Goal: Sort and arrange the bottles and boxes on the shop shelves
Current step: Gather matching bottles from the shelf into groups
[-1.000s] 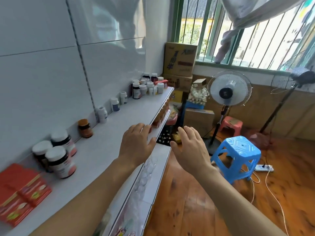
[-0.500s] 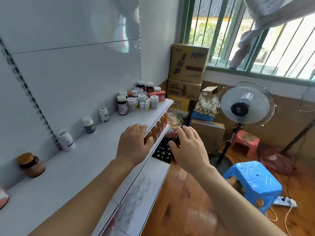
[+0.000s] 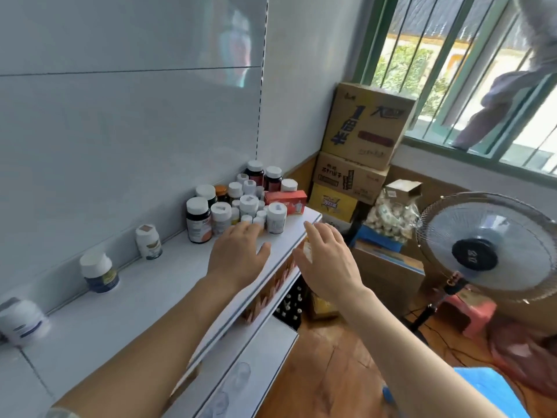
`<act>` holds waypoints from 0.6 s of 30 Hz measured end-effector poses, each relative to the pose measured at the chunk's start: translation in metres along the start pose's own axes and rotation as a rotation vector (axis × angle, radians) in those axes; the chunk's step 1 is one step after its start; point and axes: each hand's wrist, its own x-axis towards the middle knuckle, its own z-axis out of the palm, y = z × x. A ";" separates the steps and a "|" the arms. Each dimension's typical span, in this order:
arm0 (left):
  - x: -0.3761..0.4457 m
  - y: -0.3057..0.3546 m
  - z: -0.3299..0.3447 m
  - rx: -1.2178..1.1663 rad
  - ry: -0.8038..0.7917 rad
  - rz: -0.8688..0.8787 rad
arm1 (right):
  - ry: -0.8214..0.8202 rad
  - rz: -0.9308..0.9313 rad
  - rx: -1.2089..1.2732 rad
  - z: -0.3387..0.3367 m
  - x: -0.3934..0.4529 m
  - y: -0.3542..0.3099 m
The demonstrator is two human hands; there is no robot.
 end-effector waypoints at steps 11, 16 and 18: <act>0.105 -0.021 0.067 0.143 -0.005 -0.184 | -0.093 -0.287 0.084 0.074 0.155 0.064; 0.133 -0.020 0.097 0.251 0.062 -0.270 | -0.233 -0.525 0.152 0.103 0.211 0.094; 0.136 -0.017 0.105 0.275 0.100 -0.293 | -0.274 -0.618 0.173 0.111 0.227 0.102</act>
